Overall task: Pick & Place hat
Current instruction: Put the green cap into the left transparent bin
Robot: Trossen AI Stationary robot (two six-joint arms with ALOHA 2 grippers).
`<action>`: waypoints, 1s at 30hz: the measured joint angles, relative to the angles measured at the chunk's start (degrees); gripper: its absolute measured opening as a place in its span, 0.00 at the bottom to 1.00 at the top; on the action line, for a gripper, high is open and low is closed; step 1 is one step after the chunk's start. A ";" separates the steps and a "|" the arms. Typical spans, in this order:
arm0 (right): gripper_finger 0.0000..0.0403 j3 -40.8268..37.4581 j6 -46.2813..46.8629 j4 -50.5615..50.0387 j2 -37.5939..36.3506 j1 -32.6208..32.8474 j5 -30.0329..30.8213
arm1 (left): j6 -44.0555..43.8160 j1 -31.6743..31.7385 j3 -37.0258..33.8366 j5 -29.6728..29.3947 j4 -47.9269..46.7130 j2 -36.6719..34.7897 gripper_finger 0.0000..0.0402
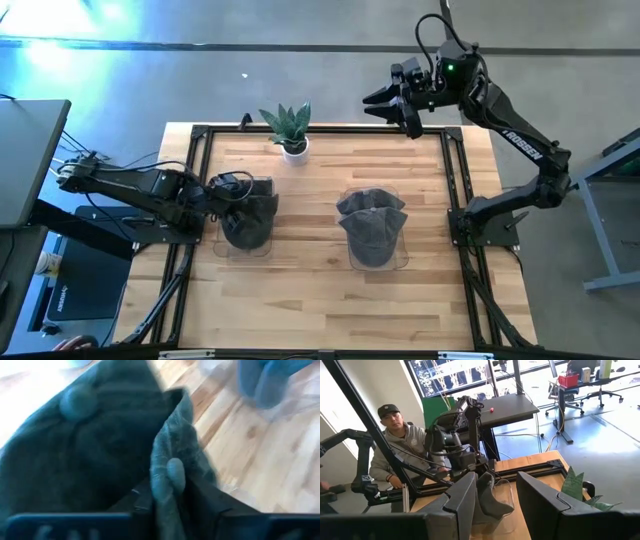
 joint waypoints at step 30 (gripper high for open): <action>0.35 0.00 -1.95 -1.05 0.00 0.01 -1.53 | -0.36 7.87 3.71 7.75 -3.90 -3.98 0.58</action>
